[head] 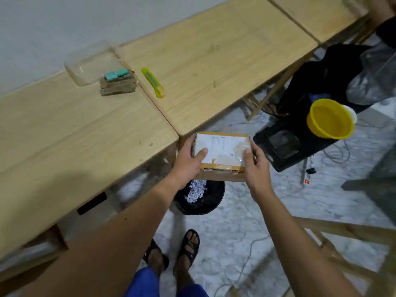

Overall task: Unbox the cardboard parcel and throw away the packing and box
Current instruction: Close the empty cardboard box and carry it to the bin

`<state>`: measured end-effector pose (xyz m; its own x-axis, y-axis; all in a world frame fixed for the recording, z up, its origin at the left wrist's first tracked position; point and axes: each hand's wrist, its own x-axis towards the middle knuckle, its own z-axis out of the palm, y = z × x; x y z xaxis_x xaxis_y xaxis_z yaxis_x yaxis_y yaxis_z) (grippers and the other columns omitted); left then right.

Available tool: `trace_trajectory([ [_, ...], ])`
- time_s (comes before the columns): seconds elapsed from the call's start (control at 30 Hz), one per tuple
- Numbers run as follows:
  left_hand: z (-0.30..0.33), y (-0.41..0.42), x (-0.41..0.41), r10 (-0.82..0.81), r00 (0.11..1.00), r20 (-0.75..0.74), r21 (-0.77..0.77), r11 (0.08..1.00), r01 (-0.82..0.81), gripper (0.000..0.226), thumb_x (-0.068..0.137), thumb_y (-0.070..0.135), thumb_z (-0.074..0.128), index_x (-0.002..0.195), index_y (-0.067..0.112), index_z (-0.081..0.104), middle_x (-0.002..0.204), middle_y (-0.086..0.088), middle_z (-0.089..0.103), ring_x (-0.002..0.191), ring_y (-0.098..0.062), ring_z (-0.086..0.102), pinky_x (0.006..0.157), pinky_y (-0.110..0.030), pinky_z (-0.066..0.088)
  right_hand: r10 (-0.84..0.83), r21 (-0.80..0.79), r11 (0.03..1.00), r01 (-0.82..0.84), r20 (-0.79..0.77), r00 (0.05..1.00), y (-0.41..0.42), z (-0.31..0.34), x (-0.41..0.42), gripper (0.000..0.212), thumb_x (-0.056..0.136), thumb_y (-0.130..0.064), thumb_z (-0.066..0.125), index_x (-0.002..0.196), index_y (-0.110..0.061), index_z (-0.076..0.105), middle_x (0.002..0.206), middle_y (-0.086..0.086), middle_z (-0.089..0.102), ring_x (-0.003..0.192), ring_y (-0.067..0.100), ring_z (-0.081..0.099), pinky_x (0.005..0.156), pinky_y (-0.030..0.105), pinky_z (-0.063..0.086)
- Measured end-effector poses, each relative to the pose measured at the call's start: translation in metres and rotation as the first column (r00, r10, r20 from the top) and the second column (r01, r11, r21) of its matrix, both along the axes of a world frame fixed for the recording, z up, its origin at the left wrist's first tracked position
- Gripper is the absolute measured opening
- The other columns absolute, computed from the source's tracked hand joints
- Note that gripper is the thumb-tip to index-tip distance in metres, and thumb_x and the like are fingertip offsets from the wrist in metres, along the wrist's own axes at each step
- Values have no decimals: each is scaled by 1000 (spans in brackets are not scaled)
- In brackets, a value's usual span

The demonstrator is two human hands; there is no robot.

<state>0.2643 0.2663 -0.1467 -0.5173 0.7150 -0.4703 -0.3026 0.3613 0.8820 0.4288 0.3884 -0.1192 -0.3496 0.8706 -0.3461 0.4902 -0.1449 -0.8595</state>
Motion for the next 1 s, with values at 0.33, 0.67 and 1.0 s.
trace_trajectory([
  [0.33,-51,-18,14,-68,998,4,-142,988,68,80,91,33,75,159,23,34,155,5,52,139,-15,54,117,-49,44,53,-101,994,-43,89,995,-11,-71,26,57,102,-47,55,152,-22,46,153,1,51,137,19,53,115,41,47],
  [0.67,-35,-15,-18,-59,975,-216,-151,988,26,75,98,36,69,161,23,31,167,6,34,153,-12,32,126,-39,28,146,-52,988,-143,70,987,-2,-72,-1,48,104,-38,58,149,-24,48,152,-7,52,142,11,47,118,36,40],
  [1.0,28,-35,-114,235,933,-274,51,972,-230,58,92,20,78,145,19,54,143,4,62,126,-8,63,115,-40,47,320,69,947,-313,-118,940,-3,-10,-113,41,103,-34,61,142,-26,53,146,-7,56,139,13,50,120,38,40],
])
